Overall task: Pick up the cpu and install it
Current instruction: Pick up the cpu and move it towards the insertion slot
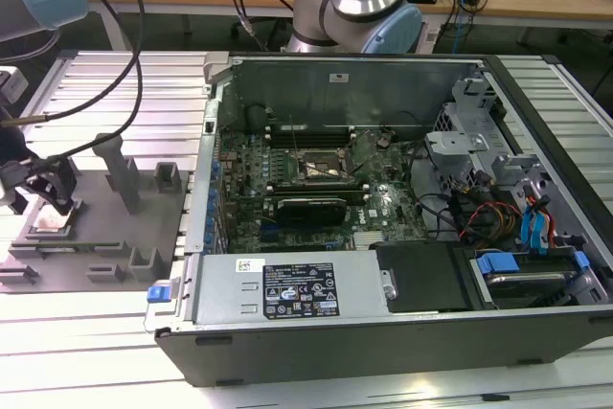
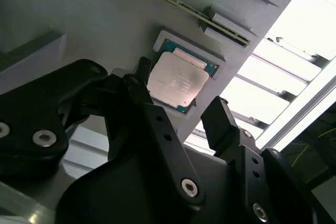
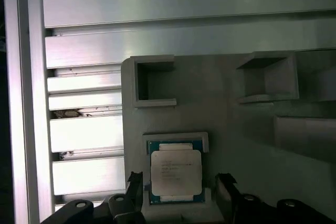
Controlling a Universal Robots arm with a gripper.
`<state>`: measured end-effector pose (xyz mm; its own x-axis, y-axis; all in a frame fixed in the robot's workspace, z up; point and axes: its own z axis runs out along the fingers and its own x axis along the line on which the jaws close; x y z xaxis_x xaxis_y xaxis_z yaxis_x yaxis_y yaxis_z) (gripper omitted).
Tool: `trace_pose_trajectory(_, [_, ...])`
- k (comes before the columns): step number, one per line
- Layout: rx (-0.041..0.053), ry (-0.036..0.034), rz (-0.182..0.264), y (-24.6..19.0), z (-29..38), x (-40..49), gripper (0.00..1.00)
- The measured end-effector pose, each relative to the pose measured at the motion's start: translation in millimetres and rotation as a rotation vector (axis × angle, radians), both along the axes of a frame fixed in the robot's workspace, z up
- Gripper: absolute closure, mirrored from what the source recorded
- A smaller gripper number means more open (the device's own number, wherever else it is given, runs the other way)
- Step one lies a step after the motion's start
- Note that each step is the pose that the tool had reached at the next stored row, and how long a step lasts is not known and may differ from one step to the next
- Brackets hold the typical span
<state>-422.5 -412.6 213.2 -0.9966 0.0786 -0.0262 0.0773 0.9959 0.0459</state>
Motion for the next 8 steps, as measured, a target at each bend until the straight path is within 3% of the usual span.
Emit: trace_pose_trajectory(8, [-0.0002,0.0004,0.001,1.2,-17.4,-0.2,0.34])
